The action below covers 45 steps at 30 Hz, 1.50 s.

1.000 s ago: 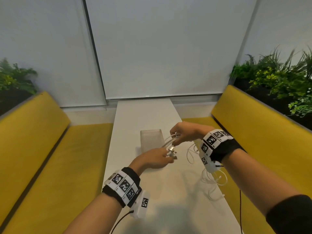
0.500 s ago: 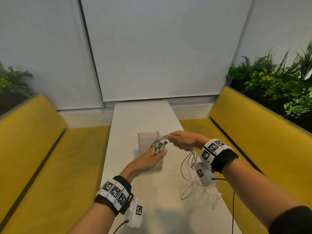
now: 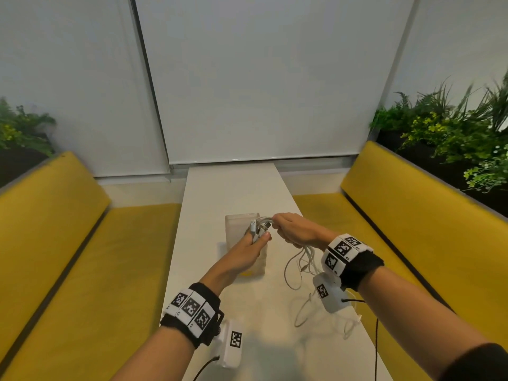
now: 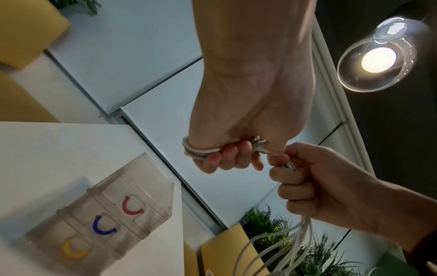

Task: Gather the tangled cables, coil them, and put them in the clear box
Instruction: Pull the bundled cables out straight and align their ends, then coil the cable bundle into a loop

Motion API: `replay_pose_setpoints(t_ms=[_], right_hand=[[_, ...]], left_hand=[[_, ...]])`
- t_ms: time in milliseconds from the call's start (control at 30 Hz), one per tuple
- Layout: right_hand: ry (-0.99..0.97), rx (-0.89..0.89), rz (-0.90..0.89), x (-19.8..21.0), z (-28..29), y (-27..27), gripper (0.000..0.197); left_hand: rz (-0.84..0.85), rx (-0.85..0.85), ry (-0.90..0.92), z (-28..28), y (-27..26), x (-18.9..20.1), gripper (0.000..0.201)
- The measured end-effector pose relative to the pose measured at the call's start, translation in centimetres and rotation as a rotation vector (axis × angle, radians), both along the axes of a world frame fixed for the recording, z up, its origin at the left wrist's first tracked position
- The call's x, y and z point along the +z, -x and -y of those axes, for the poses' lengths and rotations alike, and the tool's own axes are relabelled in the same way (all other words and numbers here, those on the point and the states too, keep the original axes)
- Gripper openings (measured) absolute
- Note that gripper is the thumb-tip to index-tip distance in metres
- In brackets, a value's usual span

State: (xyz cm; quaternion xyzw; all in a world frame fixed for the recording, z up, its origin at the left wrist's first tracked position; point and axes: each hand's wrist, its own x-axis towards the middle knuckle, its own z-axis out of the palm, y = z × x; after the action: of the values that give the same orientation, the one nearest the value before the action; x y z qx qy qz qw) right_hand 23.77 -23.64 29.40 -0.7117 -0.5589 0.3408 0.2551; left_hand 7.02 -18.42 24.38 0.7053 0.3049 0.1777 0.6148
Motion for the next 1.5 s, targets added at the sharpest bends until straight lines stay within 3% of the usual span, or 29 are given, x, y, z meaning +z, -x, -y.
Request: replay_pose_setpoints(t_ms=[167, 300, 400, 500, 567, 667, 800, 1000, 1267, 1500], right_hand=[[0.007, -0.056, -0.167, 0.0, 0.0, 0.3, 0.025], [0.08, -0.039, -0.312, 0.5, -0.2, 0.8, 0.025], [0.114, -0.046, -0.356, 0.9, -0.2, 0.9, 0.027], [0.149, -0.027, -0.348, 1.2, -0.4, 1.2, 0.029], [0.17, -0.004, -0.318, 1.2, -0.5, 1.5, 0.03], [0.16, 0.042, -0.222, 0.8, -0.5, 2.0, 0.028], [0.074, 0.072, -0.016, 0.0, -0.6, 2.5, 0.027], [0.087, 0.059, -0.285, -0.9, -0.2, 3.2, 0.043], [0.063, 0.221, -0.369, -1.7, 0.3, 4.4, 0.033], [-0.01, 0.272, -0.453, -3.7, 0.5, 3.6, 0.043]], left_hand=[[0.072, 0.059, -0.115, -0.3, -0.1, -0.7, 0.042], [0.088, 0.246, -0.077, -0.2, -0.7, -1.0, 0.013], [0.098, 0.271, -0.01, -0.2, -0.9, -0.7, 0.045], [0.114, 0.22, 0.013, -0.5, -1.1, -0.8, 0.054], [0.118, 0.209, 0.045, -0.7, -1.3, -0.8, 0.053], [0.129, 0.173, 0.088, -1.1, -1.7, -1.0, 0.033], [0.124, 0.111, 0.121, -1.1, -1.7, -1.1, 0.046], [0.218, 0.193, 0.098, -0.4, -2.1, 0.4, 0.042], [0.326, 0.5, 0.276, -1.1, -3.4, 2.1, 0.047], [0.604, 0.358, 0.361, -1.4, -2.2, 3.7, 0.054]])
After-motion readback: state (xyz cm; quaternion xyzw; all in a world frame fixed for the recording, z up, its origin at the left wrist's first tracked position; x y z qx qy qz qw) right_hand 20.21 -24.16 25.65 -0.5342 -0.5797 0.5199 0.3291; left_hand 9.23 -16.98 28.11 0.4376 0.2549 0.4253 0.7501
